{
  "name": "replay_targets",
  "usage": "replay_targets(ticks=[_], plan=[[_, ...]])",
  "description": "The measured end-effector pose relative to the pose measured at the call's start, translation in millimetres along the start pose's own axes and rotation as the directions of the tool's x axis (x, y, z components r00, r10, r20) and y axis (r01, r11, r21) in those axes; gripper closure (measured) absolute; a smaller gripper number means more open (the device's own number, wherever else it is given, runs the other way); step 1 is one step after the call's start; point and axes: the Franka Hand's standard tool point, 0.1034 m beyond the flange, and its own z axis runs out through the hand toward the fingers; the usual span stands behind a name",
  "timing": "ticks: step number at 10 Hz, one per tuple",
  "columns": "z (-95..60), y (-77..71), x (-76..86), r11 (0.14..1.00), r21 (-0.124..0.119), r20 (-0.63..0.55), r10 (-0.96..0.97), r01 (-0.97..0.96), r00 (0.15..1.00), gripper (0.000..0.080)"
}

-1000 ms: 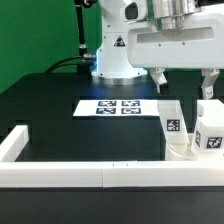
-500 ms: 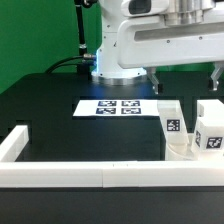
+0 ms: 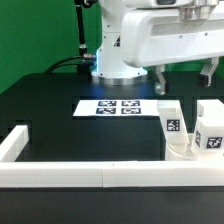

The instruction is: Assemble stool

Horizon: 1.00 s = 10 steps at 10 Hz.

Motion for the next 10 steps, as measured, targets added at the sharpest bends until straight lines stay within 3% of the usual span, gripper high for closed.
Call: replay_targets(ticks=[2, 6, 7, 8, 10], plan=[[3.6, -4.6, -3.6, 0.961, 0.005, 0.039, -0.278, 0.278, 0.960, 0.0151], [4.2, 3.3, -6.8, 0.870, 0.001, 0.055, -0.493, 0.494, 0.868, 0.0151], [7.2, 8.9, -5.8, 0.773, 0.000, 0.070, -0.633, 0.634, 0.771, 0.0151], [11.6, 13.8, -0.6, 0.717, 0.005, 0.075, -0.695, 0.697, 0.715, 0.0151], [17.8, 12.5, 6.2, 0.702, 0.000, 0.078, -0.710, 0.712, 0.700, 0.0151]])
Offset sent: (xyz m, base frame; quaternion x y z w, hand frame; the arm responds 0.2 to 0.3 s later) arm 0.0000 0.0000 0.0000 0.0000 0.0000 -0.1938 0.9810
